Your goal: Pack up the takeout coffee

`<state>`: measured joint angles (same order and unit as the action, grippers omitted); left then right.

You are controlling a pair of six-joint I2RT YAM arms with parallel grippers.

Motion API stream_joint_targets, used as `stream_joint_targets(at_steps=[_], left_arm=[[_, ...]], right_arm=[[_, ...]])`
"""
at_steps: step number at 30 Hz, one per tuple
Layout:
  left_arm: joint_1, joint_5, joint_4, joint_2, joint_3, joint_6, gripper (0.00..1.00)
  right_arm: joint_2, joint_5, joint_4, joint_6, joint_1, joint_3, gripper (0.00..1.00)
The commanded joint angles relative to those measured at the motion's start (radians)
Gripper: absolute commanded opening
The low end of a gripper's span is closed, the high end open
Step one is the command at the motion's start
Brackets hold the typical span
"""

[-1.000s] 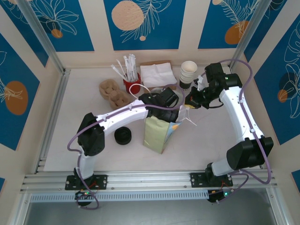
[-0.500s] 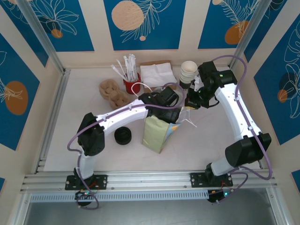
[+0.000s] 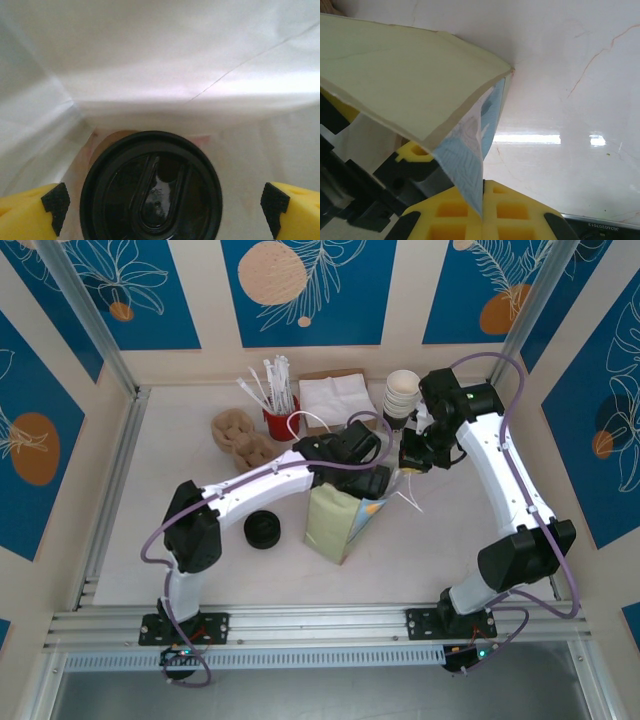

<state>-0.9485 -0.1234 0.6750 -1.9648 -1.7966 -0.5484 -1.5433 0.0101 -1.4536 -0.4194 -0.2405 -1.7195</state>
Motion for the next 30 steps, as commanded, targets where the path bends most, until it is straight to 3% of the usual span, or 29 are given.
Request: stream_joint_targets(at_steps=[1,19,25,30], left_arm=[[0.013,0.075,-0.075,0.064,-0.010,0.010,0.99],[0.020,0.043,-0.048,0.208,-0.040,0.026,0.99],[0.032,0.073,-0.055,0.282,-0.101,0.042,0.99],[0.056,0.016,-0.001,0.326,-0.168,0.044,0.99]], right_arm=[[-0.023,0.006,-0.042,-0.027,-0.011,-0.036,0.00],[-0.025,-0.004,0.002,-0.065,-0.005,-0.050,0.00],[0.018,-0.043,0.074,-0.047,-0.004,-0.009,0.00],[0.093,-0.075,0.166,-0.035,-0.006,0.073,0.00]])
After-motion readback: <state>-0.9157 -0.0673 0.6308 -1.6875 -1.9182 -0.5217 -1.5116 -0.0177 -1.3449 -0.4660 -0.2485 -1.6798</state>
